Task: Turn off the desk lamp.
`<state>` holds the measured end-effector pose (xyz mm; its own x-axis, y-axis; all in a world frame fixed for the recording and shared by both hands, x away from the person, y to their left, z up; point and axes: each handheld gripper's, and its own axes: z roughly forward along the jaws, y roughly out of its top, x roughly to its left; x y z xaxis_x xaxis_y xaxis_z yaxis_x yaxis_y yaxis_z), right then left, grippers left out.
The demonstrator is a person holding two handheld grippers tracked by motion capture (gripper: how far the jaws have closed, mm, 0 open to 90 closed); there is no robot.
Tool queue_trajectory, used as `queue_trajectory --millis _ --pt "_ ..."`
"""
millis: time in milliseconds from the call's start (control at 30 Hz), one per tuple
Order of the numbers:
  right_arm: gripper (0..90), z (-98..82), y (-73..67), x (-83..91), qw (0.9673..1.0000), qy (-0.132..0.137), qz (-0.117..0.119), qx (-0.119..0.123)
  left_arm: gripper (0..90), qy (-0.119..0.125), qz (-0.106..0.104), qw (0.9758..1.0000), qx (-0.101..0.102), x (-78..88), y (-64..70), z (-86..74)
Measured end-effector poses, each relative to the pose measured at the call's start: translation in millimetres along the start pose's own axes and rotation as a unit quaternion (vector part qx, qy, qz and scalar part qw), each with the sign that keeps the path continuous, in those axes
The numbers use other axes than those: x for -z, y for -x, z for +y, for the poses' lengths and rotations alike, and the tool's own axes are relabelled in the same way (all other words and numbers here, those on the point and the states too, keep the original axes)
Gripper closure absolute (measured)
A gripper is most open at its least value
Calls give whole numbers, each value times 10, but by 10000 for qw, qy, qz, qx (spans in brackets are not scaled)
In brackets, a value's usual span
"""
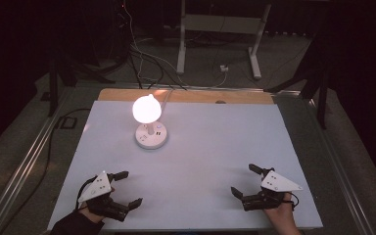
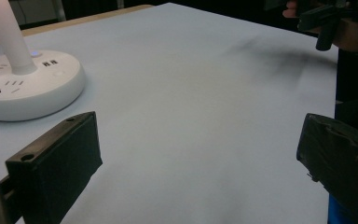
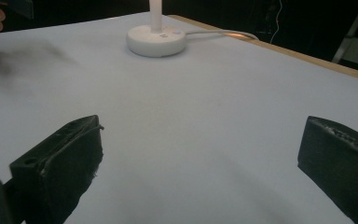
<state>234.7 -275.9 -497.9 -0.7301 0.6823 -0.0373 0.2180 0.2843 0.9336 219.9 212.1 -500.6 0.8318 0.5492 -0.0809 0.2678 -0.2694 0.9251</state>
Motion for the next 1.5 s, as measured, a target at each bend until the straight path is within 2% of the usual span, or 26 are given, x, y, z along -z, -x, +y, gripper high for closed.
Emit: queue_trajectory --millis 433,733,900,1000,1433,1500 --pt "0 13 -23 -5 10000 6 33 26 4 -102 -82 9999 -104 -4 34 16" --pt "0 21 -35 -10 10000 39 76 -4 4 -167 -171 9997 -105 -14 66 62" --pt "0 22 -37 -12 9999 49 82 -29 4 -104 -110 9998 -112 -7 104 136" --pt "0 25 -42 -10 9999 72 75 6 3 -129 -161 9997 -97 -10 104 173" --pt "0 35 -43 9 9999 150 72 -22 4 -189 -174 9996 -74 -66 75 341" --pt "0 35 -42 9 9998 161 73 -43 4 -189 -121 9997 -44 -95 64 384"
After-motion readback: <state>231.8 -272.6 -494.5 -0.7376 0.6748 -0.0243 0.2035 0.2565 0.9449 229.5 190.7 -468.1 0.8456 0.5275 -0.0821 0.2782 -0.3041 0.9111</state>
